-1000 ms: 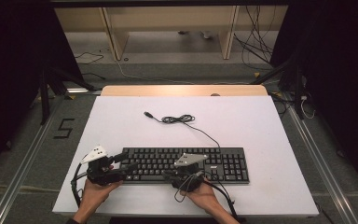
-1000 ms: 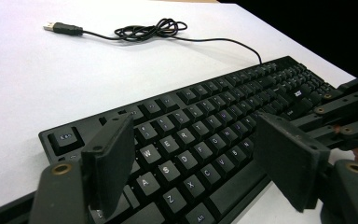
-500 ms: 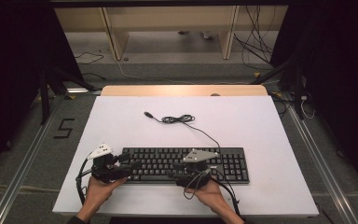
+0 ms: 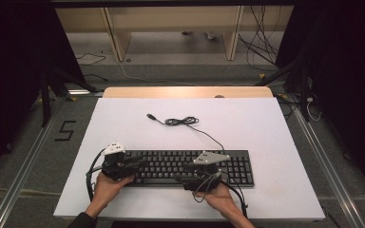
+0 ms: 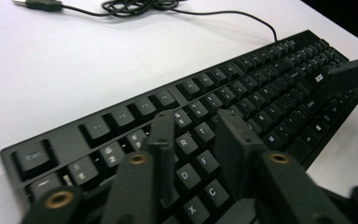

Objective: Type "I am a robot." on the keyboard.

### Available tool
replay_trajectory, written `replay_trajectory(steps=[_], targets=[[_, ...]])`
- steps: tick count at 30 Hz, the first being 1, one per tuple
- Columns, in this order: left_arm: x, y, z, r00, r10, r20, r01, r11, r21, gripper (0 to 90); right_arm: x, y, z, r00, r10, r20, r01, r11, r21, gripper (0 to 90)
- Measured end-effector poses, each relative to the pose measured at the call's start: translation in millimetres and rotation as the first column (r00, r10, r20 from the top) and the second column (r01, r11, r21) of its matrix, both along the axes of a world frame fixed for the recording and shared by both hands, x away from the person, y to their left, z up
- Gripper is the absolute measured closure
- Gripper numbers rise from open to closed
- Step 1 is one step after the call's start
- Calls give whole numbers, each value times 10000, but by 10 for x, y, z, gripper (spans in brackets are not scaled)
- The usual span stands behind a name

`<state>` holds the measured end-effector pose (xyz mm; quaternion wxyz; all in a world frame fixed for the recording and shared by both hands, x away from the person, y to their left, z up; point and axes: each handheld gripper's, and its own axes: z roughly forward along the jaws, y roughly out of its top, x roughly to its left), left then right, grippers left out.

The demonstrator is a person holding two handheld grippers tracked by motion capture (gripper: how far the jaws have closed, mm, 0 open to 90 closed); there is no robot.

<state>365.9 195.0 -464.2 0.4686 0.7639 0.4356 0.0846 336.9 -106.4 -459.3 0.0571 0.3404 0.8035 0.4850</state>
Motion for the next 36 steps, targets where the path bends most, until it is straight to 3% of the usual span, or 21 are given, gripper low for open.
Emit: replay_trajectory(steps=[10, 25, 36], targets=[[123, -166, -39, 9987, -451, -254, 467, 9969, 637, 887, -23, -37, 24, 10000, -75, 61, 75, 10000, 23, 408], [224, -281, -121, 9964, -453, -710, 551, 9882, 1431, 890, -49, -86, 55, 9994, -215, 267, 211, 9997, 138, 367], [234, -269, -152, 9951, -516, -848, 642, 9861, 1534, 892, -51, -76, 47, 9993, -233, 278, 231, 9997, 52, 365]])
